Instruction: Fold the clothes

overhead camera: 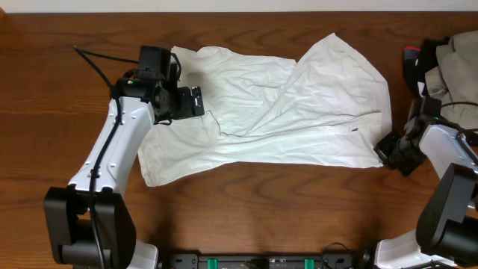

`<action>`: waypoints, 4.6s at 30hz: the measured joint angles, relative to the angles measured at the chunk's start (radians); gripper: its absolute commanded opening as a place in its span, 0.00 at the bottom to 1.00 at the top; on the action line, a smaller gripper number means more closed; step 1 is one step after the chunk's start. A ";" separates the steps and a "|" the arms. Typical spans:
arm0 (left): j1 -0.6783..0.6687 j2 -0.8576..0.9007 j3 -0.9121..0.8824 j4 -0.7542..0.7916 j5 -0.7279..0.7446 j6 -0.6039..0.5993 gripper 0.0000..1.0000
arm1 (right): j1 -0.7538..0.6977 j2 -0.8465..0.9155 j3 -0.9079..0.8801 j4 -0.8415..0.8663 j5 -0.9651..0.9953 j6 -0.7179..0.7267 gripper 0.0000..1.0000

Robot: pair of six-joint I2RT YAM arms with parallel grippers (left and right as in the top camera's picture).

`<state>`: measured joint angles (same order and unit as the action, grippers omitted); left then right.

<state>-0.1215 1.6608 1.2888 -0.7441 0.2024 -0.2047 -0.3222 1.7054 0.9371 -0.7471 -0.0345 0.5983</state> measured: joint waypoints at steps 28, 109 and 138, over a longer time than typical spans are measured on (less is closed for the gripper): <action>0.000 0.000 0.000 -0.015 0.000 0.000 0.98 | 0.001 -0.297 -0.005 0.072 0.008 -0.066 0.03; -0.019 0.034 -0.121 0.039 0.038 -0.156 0.98 | 0.042 -0.248 -0.089 -0.024 -0.019 -0.078 0.75; -0.314 0.150 -0.059 0.079 -0.311 -0.460 0.98 | 0.042 -0.248 -0.089 -0.019 -0.019 -0.076 0.76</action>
<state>-0.4355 1.8103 1.2297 -0.6651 -0.1089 -0.6647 -0.2798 1.4570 0.8478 -0.7658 -0.0532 0.5220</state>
